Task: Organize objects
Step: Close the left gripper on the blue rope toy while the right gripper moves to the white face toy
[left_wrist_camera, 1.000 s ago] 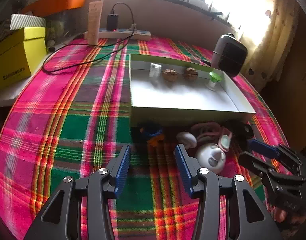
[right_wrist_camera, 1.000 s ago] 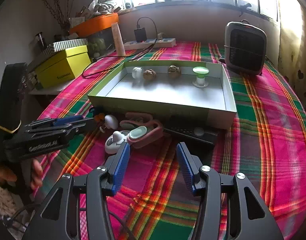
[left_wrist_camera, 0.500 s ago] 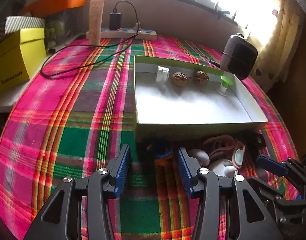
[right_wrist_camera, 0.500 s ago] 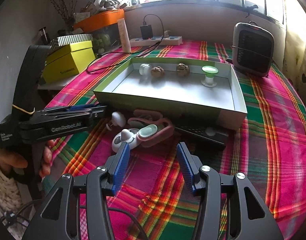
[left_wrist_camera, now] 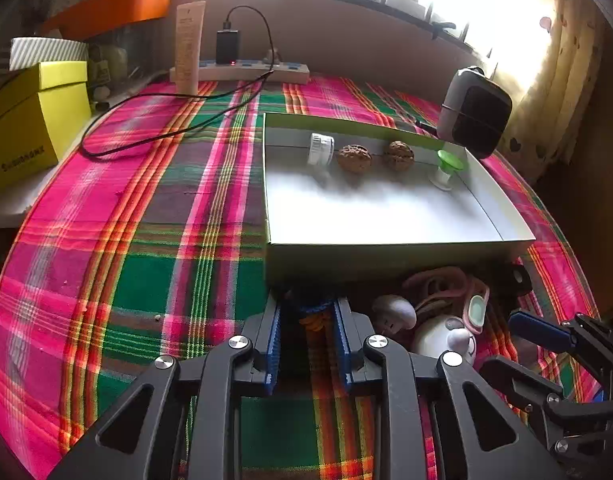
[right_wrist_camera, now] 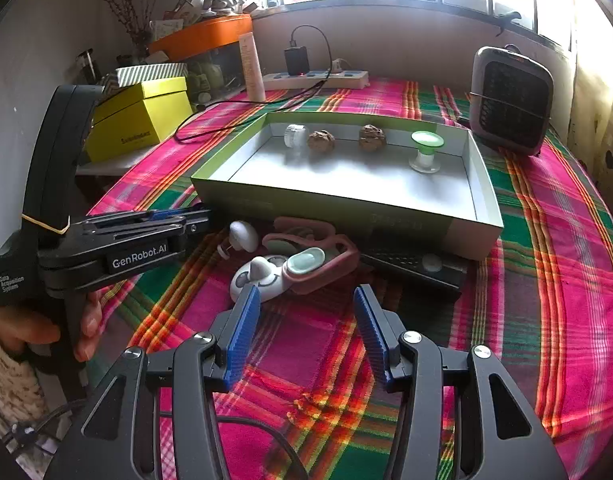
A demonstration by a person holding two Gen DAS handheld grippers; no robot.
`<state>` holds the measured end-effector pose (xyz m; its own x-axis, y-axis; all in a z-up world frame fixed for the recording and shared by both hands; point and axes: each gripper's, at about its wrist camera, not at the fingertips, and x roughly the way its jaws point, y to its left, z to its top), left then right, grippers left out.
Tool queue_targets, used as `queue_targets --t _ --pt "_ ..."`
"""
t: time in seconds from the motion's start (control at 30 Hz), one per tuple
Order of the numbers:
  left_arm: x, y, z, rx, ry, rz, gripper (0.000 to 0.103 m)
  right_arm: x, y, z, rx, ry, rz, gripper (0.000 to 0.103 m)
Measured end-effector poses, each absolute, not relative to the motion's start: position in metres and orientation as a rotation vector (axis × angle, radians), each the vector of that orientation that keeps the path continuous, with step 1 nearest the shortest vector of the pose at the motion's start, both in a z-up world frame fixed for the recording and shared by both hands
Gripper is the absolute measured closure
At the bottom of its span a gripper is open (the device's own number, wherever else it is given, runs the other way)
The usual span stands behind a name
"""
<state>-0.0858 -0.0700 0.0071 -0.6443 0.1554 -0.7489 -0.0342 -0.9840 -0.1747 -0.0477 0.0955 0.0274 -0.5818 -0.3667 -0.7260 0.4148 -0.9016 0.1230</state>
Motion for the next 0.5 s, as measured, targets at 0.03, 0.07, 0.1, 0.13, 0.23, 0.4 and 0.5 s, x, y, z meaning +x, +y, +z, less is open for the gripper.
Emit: queue_targets --t 0.03,0.07,0.1,0.13,0.23,0.4,0.5 --pt "-0.085 -0.070 0.007 -1.272 -0.231 2.746 0.082 -0.048 0.096 0.027 1.107 0.083 -2.457 0.053" --pt "-0.085 -0.071 0.007 -1.271 -0.237 2.746 0.082 -0.048 0.095 0.028 1.106 0.084 -2.456 0.053" --pt "-0.084 -0.072 0.007 -1.270 -0.245 2.745 0.083 -0.047 0.094 0.028 1.104 0.086 -2.455 0.053" --pt "-0.082 -0.073 0.007 -1.269 -0.254 2.744 0.083 -0.047 0.093 0.028 1.102 0.088 -2.454 0.053" --pt "-0.078 -0.077 0.007 -1.265 -0.273 2.743 0.083 -0.045 0.089 0.030 1.085 0.097 -2.436 0.053" --pt "-0.069 -0.081 0.008 -1.254 -0.290 2.739 0.083 -0.047 0.078 0.027 1.088 0.106 -2.391 0.053" --pt "-0.064 -0.084 0.007 -1.260 -0.293 2.737 0.083 -0.048 0.073 0.027 1.085 0.102 -2.366 0.053"
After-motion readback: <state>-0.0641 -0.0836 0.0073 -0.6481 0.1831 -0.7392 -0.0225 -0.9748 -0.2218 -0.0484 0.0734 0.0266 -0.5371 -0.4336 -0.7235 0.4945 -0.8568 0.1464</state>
